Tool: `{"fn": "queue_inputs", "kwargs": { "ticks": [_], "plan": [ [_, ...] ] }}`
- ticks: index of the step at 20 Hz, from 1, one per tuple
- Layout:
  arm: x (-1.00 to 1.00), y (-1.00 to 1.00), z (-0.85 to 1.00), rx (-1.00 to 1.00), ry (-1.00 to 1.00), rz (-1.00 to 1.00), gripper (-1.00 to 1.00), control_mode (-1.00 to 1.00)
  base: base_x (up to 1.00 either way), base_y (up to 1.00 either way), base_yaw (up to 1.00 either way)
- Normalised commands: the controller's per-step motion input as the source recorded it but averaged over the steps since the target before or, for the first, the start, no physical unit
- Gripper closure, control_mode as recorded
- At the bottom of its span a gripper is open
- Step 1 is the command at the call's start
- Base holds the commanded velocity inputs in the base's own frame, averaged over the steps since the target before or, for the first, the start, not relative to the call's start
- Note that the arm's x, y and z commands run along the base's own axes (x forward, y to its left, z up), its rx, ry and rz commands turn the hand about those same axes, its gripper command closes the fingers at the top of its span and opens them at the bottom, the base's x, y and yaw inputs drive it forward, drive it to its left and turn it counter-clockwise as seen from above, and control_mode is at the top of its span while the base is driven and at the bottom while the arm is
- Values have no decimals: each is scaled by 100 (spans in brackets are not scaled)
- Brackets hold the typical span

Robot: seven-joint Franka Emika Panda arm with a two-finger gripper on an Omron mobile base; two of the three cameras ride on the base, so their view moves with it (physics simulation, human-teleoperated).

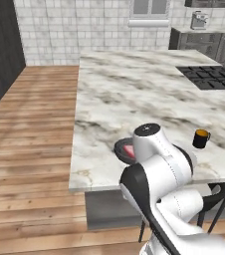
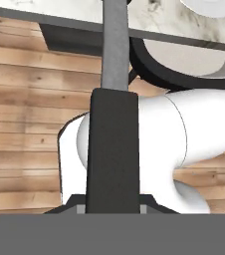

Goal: Pick up the pan with the steak in it and place it on the dining table. Then place the steak on the plate.

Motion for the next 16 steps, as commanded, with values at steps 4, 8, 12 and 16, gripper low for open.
{"fn": "queue_inputs", "kwargs": {
  "ticks": [4, 8, 12, 16],
  "plan": [
    [3, -2, 0, 2, 0, 0, 100, -100, 0, 0, 0],
    [0, 0, -14, 3, 0, 0, 100, -100, 0, 0, 0],
    [0, 1, -39, 1, 0, 0, 100, -100, 0, 0, 0],
    [2, 0, -44, 2, 0, -4, 100, -100, 0, 0, 0]
  ]
}}
